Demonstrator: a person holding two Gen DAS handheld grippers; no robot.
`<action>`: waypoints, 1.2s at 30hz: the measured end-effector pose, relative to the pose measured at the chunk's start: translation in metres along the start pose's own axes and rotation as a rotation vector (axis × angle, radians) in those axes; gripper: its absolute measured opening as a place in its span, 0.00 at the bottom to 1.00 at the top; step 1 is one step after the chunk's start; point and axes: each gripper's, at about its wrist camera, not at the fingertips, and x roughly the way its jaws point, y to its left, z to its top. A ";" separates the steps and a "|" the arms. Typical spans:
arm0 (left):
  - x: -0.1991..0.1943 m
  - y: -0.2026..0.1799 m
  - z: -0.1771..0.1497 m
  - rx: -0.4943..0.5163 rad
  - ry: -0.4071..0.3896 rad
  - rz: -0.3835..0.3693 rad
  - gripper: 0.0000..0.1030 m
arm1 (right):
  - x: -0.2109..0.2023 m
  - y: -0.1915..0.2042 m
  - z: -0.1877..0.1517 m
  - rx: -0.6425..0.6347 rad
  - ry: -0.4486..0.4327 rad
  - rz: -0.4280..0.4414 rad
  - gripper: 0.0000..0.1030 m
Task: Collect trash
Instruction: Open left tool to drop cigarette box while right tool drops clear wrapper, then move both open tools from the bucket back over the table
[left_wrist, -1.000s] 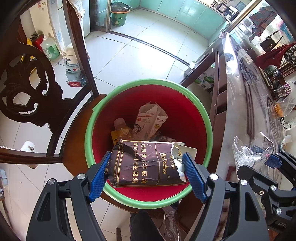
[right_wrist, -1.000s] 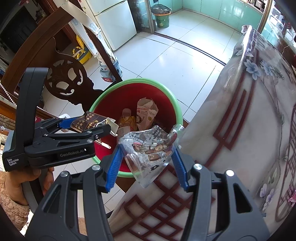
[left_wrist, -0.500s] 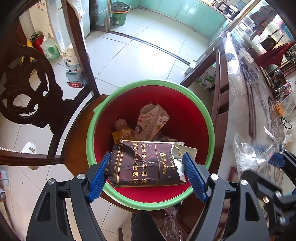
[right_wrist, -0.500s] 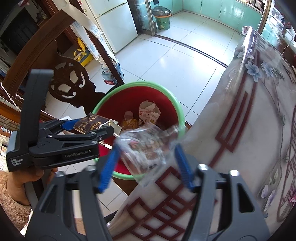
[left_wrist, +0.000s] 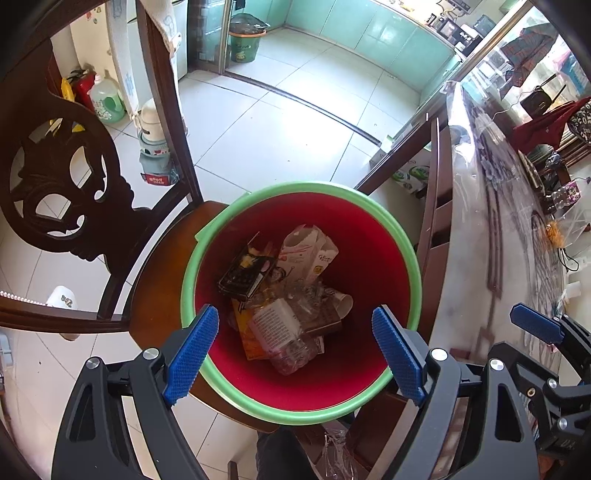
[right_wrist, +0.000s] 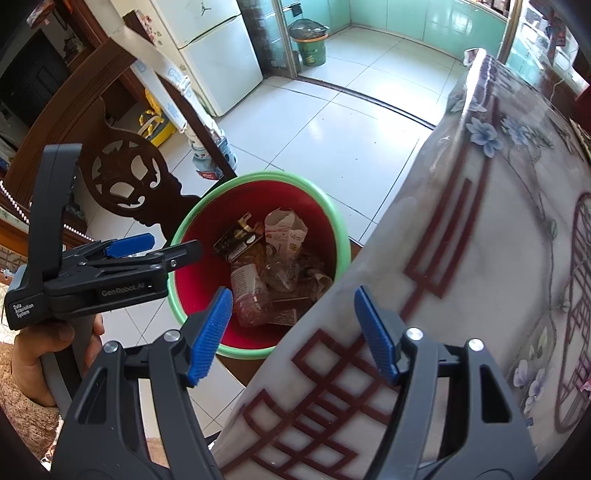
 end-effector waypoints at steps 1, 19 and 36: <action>-0.001 -0.002 0.000 0.004 -0.001 -0.004 0.79 | -0.001 -0.001 0.000 0.006 -0.003 0.000 0.65; -0.007 -0.065 0.003 0.138 -0.007 -0.059 0.79 | -0.057 -0.109 -0.040 0.282 -0.106 -0.117 0.72; 0.003 -0.280 -0.053 0.409 -0.028 -0.096 0.79 | -0.158 -0.357 -0.175 0.644 -0.193 -0.308 0.77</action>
